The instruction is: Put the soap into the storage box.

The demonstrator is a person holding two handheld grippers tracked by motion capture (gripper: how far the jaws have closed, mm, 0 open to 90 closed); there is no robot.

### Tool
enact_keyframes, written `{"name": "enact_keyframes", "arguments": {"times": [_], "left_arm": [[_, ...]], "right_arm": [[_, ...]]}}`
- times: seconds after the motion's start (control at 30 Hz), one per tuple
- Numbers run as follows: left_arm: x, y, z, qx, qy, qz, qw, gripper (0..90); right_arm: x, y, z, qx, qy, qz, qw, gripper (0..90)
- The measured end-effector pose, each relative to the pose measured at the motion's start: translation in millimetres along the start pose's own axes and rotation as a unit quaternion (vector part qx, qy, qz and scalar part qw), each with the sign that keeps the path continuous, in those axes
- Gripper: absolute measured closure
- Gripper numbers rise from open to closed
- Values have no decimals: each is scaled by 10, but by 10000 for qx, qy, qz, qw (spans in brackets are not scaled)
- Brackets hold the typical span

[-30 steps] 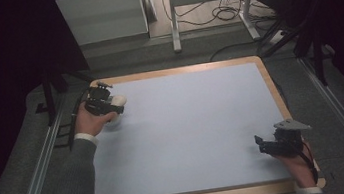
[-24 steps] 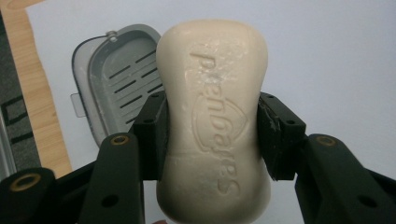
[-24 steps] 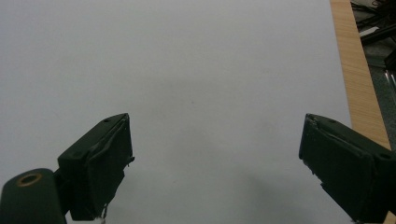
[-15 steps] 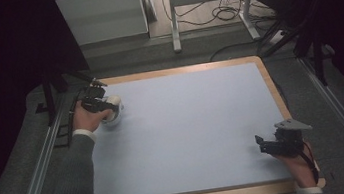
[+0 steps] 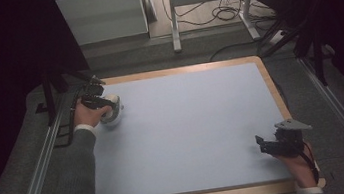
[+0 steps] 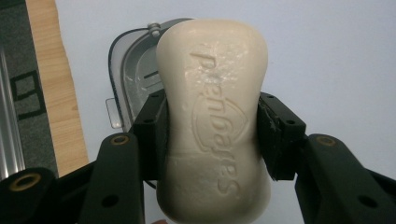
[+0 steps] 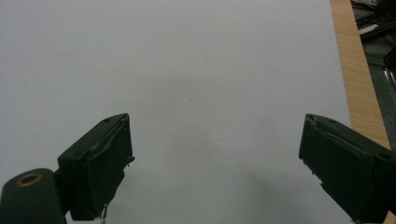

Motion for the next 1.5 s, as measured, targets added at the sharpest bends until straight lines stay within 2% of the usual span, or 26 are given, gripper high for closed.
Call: {"name": "enact_keyframes", "arguments": {"times": [0.1, 0.33, 0.7, 0.8, 0.87, 0.9, 1.07, 1.1, 1.13, 1.17, 1.23, 1.27, 1.37, 1.43, 1.47, 1.5], "left_arm": [[-37, -40, -17, -28, 56, 35, 10000, 497], [-81, -218, -68, -136, 179, -40, 9997, 497], [-77, -322, -76, -211, 179, -32, 9996, 495], [-55, -307, -73, -126, 171, 3, 9998, 481], [-6, -192, -94, 198, 168, 188, 9995, 425], [-6, -192, -94, 198, 168, 188, 9995, 403], [97, 13, -88, 409, -25, 278, 9988, 349], [97, 13, -88, 409, -25, 278, 9988, 342], [158, 74, -65, 482, -152, 342, 9981, 335], [158, 74, -65, 482, -152, 342, 9981, 327], [245, 138, -24, 616, -302, 449, 9966, 307], [245, 138, -24, 616, -302, 449, 9966, 304], [351, 203, 58, 720, -506, 532, 9947, 291], [454, 263, 155, 848, -696, 580, 9923, 284], [454, 263, 155, 848, -696, 580, 9923, 280], [503, 284, 206, 910, -784, 606, 9909, 277]], "right_arm": [[2, -8, 3, 0, -2, 4, 10000, 96], [35, -19, 15, -20, -28, 33, 10000, 96], [60, -24, 29, -44, -64, 43, 10000, 96], [60, -20, 28, -33, -75, 52, 10000, 96], [57, -17, 25, -23, -69, 47, 10000, 96], [57, -17, 25, -23, -69, 47, 10000, 96], [56, 16, 6, 43, -96, 78, 9999, 95], [56, 16, 6, 43, -96, 78, 9999, 95], [56, 29, 0, 68, -91, 87, 9999, 96], [56, 29, 0, 68, -91, 87, 9999, 96], [57, 40, -5, 90, -98, 106, 9999, 96], [57, 40, -5, 90, -98, 106, 9999, 96], [53, 50, -11, 109, -98, 111, 9998, 96], [49, 56, -16, 129, -87, 108, 9998, 96], [49, 56, -16, 129, -87, 108, 9998, 96], [43, 59, -23, 138, -68, 113, 9998, 96]]}}
Point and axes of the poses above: each handheld gripper's, and its own axes: y roughly backward along the jaws, z roughly out of its underside, x roughly to its right, the point moved 5 cm from there along -y, roughly forward along the jaws, and after that the axes turned 9 degrees about -x, right-handed, at the moved point
